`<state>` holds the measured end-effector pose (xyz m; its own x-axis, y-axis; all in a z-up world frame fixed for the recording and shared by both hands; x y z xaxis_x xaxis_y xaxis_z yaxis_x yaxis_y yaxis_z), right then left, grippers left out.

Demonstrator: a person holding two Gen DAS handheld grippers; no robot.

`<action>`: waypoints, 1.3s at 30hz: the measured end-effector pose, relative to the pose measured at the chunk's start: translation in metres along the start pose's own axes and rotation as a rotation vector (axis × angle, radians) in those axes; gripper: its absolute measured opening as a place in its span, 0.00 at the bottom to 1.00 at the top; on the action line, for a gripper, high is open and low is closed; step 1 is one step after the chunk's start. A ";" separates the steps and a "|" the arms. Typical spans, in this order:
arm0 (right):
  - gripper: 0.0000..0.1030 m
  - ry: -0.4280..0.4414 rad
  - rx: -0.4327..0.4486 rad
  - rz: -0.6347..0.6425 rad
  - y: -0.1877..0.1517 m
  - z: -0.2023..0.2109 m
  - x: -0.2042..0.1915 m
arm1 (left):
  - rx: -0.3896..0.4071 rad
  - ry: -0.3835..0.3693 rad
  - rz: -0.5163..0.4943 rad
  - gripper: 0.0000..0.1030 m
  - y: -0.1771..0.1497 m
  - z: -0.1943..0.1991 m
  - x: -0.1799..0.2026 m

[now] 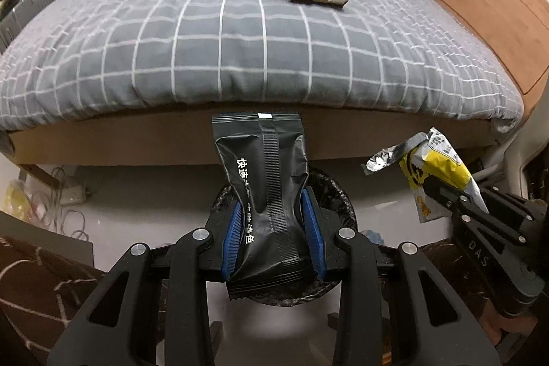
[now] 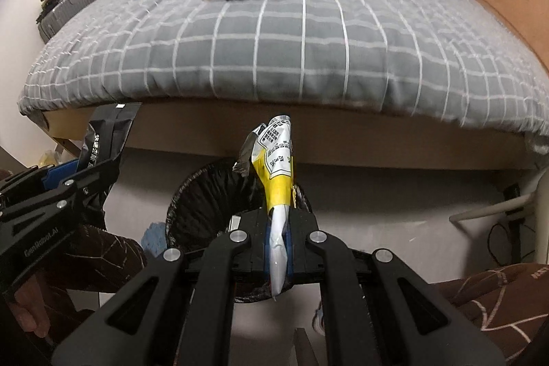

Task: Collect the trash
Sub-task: 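Open the left gripper to drop the black packet into the bin, then lower the yellow wrapper over the bin and open the right gripper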

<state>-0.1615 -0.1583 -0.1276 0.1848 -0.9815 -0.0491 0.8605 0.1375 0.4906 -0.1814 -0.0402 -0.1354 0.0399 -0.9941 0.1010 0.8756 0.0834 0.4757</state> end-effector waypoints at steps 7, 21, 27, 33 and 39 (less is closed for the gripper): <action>0.05 0.013 -0.065 -0.048 0.002 -0.041 0.014 | -0.063 -0.009 -0.004 0.32 -0.003 -0.049 0.005; 0.05 0.025 -0.135 -0.092 -0.003 -0.072 0.028 | -0.152 -0.016 -0.052 0.34 -0.008 -0.098 0.025; 0.05 0.032 -0.141 -0.089 -0.001 -0.076 0.023 | -0.166 -0.010 -0.070 0.49 -0.007 -0.099 0.026; 0.05 0.046 -0.119 -0.067 0.004 -0.075 0.012 | -0.136 0.018 -0.076 0.72 0.000 -0.083 0.013; 0.05 0.061 -0.086 -0.034 0.012 -0.075 -0.010 | -0.100 0.044 -0.029 0.82 0.008 -0.068 -0.013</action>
Point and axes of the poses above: each gripper's, at about its wrist camera, not at the fingertips, and z roughly against the way its jaws point, x to its right, y to its top, the point moved 2 cm from there along -z, roughly the way its jaws point, and after that the axes turned 1 degree about y, right-handed, at the moved point
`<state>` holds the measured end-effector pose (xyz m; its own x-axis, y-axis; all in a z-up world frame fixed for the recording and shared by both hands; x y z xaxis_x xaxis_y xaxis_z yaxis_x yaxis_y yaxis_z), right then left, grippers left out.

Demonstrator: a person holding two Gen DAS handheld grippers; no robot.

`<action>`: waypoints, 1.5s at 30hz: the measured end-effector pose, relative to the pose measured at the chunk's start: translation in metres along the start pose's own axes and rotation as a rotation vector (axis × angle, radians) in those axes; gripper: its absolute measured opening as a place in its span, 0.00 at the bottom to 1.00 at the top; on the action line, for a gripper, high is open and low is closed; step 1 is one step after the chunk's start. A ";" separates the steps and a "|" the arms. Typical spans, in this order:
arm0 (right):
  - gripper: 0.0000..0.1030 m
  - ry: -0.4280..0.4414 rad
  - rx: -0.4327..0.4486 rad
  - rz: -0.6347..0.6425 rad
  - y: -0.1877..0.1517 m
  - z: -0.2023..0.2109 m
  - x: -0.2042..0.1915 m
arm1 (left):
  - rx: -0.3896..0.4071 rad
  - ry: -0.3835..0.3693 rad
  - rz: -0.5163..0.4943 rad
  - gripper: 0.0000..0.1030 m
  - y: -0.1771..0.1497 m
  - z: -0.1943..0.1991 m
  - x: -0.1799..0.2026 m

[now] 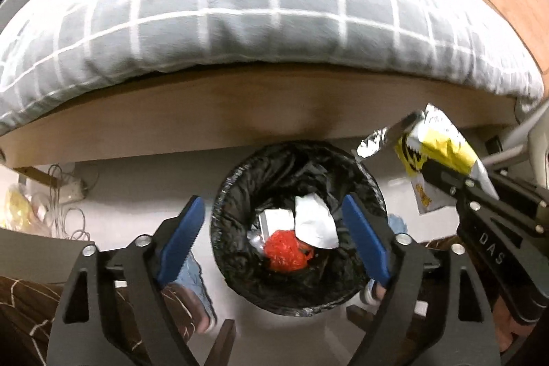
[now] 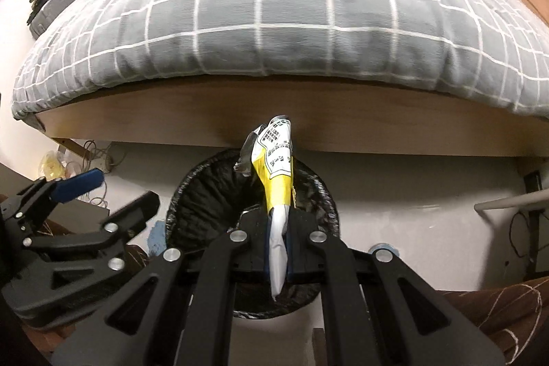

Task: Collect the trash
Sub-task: 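Lower the yellow wrapper over the bin and open the right gripper, then move both open grippers back toward the brown box and tissue bag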

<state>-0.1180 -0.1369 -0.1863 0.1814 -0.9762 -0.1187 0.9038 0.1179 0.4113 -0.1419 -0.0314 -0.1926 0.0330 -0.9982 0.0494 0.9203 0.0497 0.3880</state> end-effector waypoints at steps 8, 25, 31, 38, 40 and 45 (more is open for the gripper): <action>0.05 0.035 -0.015 0.024 0.006 -0.011 -0.029 | 0.026 0.029 0.087 0.92 -0.004 0.008 -0.045; 0.47 0.007 -0.020 0.059 -0.001 -0.024 -0.042 | 0.023 0.063 0.111 0.94 -0.005 0.005 -0.060; 0.60 0.004 0.014 0.056 0.005 -0.013 -0.038 | 0.034 0.075 0.118 0.94 -0.005 0.008 -0.062; 0.78 -0.024 0.064 0.066 0.010 0.006 -0.036 | 0.062 0.078 0.113 0.94 -0.002 0.022 -0.060; 0.79 -0.028 0.091 0.063 0.013 0.018 -0.036 | 0.076 0.078 0.109 0.94 0.000 0.030 -0.059; 0.90 -0.056 0.201 0.041 0.023 0.056 -0.029 | 0.131 0.067 0.091 0.94 0.009 0.054 -0.052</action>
Point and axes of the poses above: each gripper's, at about its wrist camera, not at the fingertips, and z roughly against the way its jaws point, x to its right, y to its top, the point moved 2 cm from there along -z, roughly the way its jaws point, and after that the axes turned 1 degree about y, right-handed, at the moved point
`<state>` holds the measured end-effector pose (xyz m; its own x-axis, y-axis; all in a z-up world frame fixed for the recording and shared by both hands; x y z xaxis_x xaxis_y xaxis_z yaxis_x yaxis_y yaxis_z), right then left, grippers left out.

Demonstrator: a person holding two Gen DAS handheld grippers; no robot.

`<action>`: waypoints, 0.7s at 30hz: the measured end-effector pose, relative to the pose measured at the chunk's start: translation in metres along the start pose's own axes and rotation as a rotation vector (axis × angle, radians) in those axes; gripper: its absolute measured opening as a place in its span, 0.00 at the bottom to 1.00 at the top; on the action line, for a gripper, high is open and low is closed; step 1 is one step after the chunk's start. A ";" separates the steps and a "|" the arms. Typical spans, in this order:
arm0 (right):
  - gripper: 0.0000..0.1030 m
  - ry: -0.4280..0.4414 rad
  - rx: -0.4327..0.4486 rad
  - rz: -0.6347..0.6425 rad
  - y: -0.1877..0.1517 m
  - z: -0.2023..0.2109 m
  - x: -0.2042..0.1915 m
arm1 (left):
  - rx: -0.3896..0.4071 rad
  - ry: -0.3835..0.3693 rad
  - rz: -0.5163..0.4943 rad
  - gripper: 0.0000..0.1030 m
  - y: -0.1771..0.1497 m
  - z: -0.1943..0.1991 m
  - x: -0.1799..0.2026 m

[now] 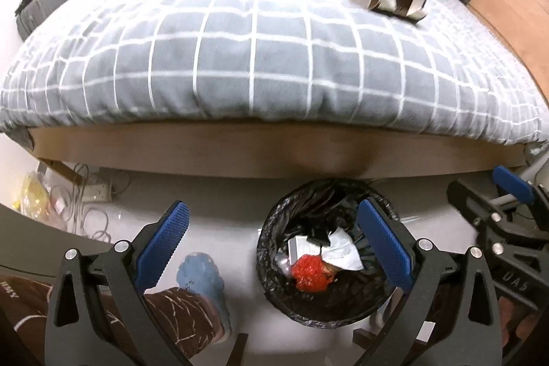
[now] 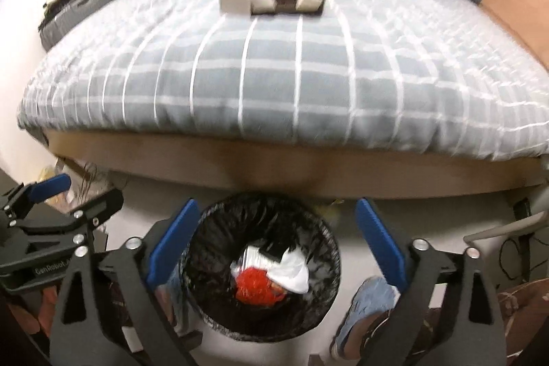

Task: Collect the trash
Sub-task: 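Move both open grippers back toward the brown box and tissue bag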

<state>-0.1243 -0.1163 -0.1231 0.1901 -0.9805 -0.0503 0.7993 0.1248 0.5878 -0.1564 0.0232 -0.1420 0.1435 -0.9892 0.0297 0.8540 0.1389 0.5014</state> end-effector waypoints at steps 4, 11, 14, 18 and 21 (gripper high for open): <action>0.92 -0.022 0.071 -0.024 0.011 0.016 0.007 | 0.046 -0.010 -0.005 0.95 0.012 0.014 0.004; 0.93 -0.051 0.144 -0.035 0.038 0.033 0.018 | 0.103 -0.014 -0.009 0.95 0.041 0.026 0.009; 0.93 -0.050 0.171 -0.018 0.056 0.038 0.018 | 0.118 -0.027 -0.008 0.94 0.058 0.028 0.011; 0.93 -0.059 0.199 0.001 0.084 0.038 0.019 | 0.154 -0.039 0.009 0.94 0.090 0.034 0.008; 0.93 -0.050 0.199 -0.007 0.107 0.032 0.023 | 0.163 -0.035 0.016 0.94 0.109 0.029 0.005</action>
Point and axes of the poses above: each gripper's, at about its wrist camera, not at the fingertips, and z roughly against the way its jaws point, x to its right, y to its top, the point moved 2 cm from there along -z, roughly the way its jaws point, and after that the axes turned 1 degree about y, right-handed, at the moved point
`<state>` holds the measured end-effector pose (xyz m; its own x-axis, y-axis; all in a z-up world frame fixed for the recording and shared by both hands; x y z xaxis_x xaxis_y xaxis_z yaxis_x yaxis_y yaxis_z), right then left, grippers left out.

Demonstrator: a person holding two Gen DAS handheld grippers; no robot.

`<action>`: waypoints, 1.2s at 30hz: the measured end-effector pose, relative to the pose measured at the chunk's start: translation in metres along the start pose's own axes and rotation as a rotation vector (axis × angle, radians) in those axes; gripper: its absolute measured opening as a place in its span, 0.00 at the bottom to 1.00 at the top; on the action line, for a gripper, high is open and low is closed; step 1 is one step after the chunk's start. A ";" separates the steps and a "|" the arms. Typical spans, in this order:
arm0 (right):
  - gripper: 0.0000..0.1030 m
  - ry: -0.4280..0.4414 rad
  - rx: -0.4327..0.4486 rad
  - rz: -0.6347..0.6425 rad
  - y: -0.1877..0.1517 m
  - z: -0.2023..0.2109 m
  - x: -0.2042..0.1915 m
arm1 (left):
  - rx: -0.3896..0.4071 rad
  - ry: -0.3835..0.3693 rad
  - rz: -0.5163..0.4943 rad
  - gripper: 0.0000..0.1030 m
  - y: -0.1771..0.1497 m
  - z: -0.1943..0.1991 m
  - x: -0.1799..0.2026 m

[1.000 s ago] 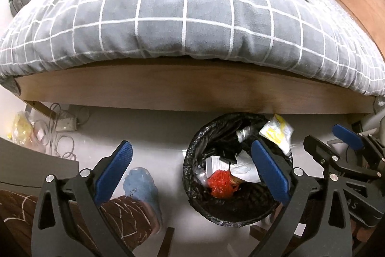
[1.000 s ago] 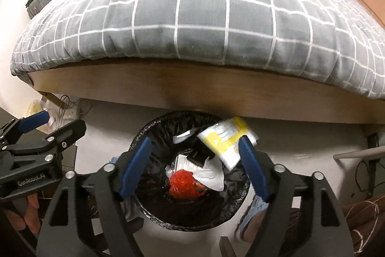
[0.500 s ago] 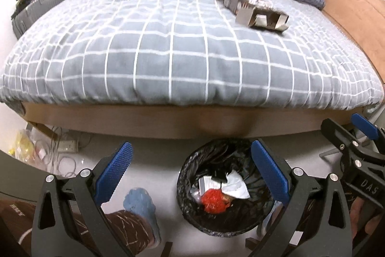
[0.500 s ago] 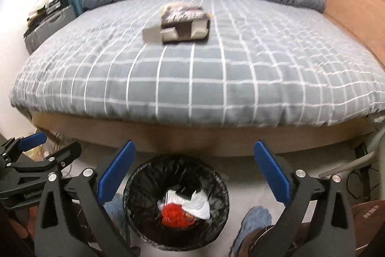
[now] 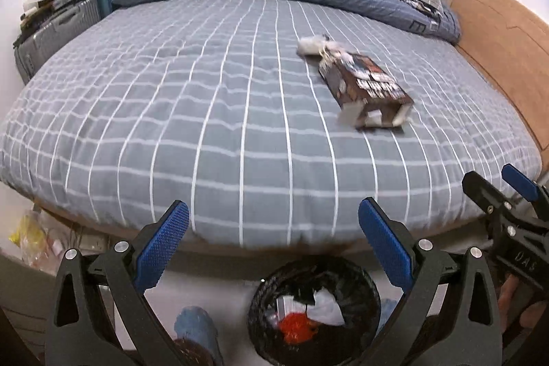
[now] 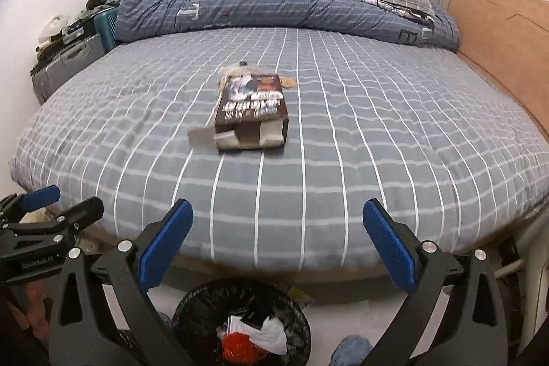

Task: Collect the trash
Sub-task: 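Move both open grippers back toward the brown box and tissue bag, then grasp the brown snack box with the right gripper while the left grasps the white tissue bag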

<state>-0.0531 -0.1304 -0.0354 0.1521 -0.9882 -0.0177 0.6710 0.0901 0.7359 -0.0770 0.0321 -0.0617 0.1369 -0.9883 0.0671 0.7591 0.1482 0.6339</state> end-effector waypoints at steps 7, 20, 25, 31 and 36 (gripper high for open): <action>0.93 0.021 -0.016 0.009 0.048 -0.047 -0.008 | -0.004 0.010 -0.003 0.94 0.037 -0.027 -0.009; 0.93 0.026 -0.126 0.032 0.096 -0.143 -0.036 | 0.019 0.056 -0.026 0.94 0.106 -0.076 -0.027; 0.93 0.014 -0.186 0.010 0.092 -0.170 -0.036 | 0.001 0.048 -0.011 0.94 0.110 -0.090 -0.031; 0.86 0.024 -0.192 -0.007 0.089 -0.172 -0.031 | -0.005 0.050 -0.043 0.95 0.107 -0.095 -0.022; 0.86 0.031 -0.197 -0.007 0.083 -0.148 -0.017 | -0.014 0.052 -0.061 0.94 0.105 -0.099 -0.013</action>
<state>0.1076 -0.0881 -0.0737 0.1672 -0.9849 -0.0448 0.8004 0.1091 0.5895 0.0645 0.0646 -0.0723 0.1222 -0.9924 -0.0115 0.7758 0.0883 0.6248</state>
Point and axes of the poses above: each gripper's, at about its wrist camera, not at the fingertips, and z roughly against the way its jaws point, x to its right, y to its top, the point moved 2 cm from there along -z, roughly the way its jaws point, and after that the axes turned 1 degree about y, right-handed, at the moved point
